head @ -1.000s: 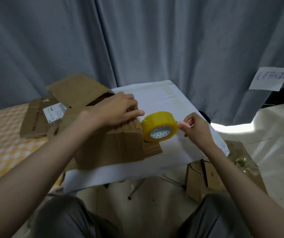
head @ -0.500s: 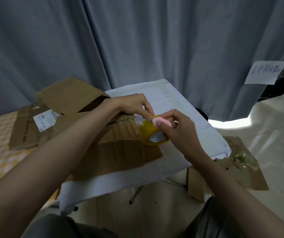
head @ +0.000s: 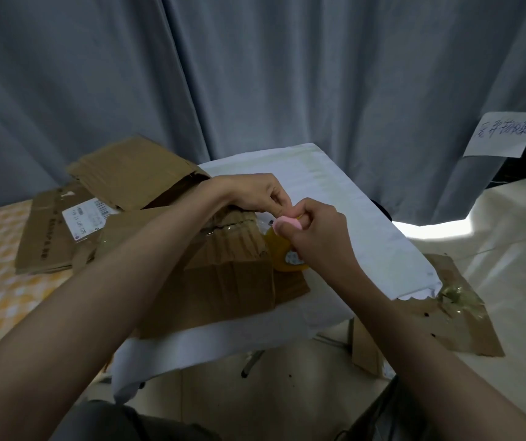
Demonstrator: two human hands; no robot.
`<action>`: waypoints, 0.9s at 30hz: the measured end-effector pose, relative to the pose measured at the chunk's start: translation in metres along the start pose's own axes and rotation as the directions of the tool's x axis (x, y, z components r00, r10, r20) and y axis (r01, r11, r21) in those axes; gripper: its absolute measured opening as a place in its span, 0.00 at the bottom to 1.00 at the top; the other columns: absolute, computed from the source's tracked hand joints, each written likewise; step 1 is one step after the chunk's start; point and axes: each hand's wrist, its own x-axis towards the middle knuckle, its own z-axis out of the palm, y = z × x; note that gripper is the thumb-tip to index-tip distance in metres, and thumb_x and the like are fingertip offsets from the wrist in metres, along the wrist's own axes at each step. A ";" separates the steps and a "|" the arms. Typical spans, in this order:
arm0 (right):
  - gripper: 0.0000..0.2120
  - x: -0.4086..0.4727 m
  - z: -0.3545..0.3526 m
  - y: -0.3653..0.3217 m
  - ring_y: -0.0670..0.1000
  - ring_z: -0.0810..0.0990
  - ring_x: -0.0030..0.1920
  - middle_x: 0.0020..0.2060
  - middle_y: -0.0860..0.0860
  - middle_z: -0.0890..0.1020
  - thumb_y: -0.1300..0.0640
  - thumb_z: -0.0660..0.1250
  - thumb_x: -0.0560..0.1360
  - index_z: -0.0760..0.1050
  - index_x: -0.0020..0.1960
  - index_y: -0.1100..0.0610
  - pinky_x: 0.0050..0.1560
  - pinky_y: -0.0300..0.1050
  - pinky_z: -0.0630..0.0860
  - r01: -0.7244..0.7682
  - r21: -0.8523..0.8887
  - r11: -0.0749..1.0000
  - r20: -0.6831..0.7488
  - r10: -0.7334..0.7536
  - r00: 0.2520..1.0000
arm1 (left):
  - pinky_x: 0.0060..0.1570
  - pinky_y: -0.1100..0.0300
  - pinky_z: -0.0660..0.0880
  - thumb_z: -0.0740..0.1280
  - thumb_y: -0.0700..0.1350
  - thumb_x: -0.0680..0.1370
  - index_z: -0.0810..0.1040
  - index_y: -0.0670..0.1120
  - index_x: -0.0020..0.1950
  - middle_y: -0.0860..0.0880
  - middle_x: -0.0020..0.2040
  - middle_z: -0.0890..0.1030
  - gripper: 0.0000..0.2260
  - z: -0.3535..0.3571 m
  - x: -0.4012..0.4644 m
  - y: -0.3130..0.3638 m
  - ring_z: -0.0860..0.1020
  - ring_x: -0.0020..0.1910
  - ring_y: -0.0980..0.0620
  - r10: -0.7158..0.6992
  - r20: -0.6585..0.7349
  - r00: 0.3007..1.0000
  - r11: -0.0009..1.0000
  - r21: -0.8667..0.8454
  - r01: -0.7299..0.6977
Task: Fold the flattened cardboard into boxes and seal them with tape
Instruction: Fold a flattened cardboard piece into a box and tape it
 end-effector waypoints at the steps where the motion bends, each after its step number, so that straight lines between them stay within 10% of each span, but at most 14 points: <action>1: 0.05 0.000 -0.002 -0.002 0.40 0.77 0.33 0.30 0.44 0.77 0.57 0.75 0.72 0.79 0.41 0.55 0.31 0.26 0.69 -0.010 -0.018 1.000 0.040 0.011 0.999 | 0.48 0.66 0.71 0.73 0.49 0.76 0.86 0.54 0.50 0.58 0.45 0.85 0.04 0.000 0.000 0.001 0.77 0.41 0.64 0.001 0.015 1.000 1.000 -0.003 -0.001; 8: 0.02 0.011 -0.075 -0.004 0.49 0.73 0.27 0.28 0.53 0.79 0.61 0.76 0.68 0.83 0.39 0.56 0.28 0.41 0.68 -0.166 -0.082 0.983 0.504 0.184 0.844 | 0.52 0.64 0.73 0.74 0.53 0.73 0.85 0.54 0.50 0.60 0.48 0.85 0.08 -0.002 0.001 -0.002 0.79 0.45 0.64 -0.040 -0.005 0.999 0.999 -0.034 0.040; 17: 0.03 0.028 -0.063 0.095 0.52 0.82 0.49 0.43 0.51 0.85 0.59 0.68 0.72 0.82 0.42 0.56 0.47 0.43 0.76 -0.289 -0.389 0.875 0.342 0.429 0.836 | 0.55 0.65 0.72 0.73 0.57 0.70 0.85 0.49 0.56 0.60 0.50 0.85 0.19 -0.003 -0.001 0.002 0.80 0.49 0.64 -0.034 0.018 0.999 0.999 -0.008 0.035; 20: 0.21 0.025 -0.048 0.107 0.59 0.71 0.68 0.64 0.52 0.74 0.50 0.72 0.70 0.76 0.63 0.46 0.63 0.54 0.70 -0.125 -0.554 0.823 0.331 0.356 0.874 | 0.53 0.67 0.71 0.73 0.57 0.70 0.85 0.49 0.57 0.61 0.50 0.85 0.19 -0.003 -0.002 0.002 0.80 0.48 0.66 -0.037 0.015 0.999 0.999 -0.006 0.037; 23: 0.47 0.022 -0.043 0.097 0.54 0.62 0.74 0.75 0.53 0.64 0.51 0.80 0.65 0.59 0.77 0.50 0.73 0.53 0.63 0.143 -0.213 0.967 0.389 -0.050 0.920 | 0.51 0.68 0.70 0.73 0.54 0.73 0.84 0.48 0.58 0.60 0.51 0.84 0.16 -0.002 -0.003 0.004 0.80 0.46 0.66 -0.035 0.020 0.999 0.999 0.018 0.034; 27: 0.33 0.026 -0.032 0.077 0.50 0.73 0.63 0.64 0.51 0.75 0.66 0.74 0.69 0.69 0.70 0.50 0.63 0.53 0.73 0.225 -0.067 0.972 0.365 -0.186 0.912 | 0.43 0.70 0.69 0.74 0.53 0.74 0.85 0.50 0.57 0.62 0.49 0.83 0.14 0.001 -0.011 0.013 0.78 0.42 0.68 -0.032 -0.062 0.998 0.995 0.093 0.038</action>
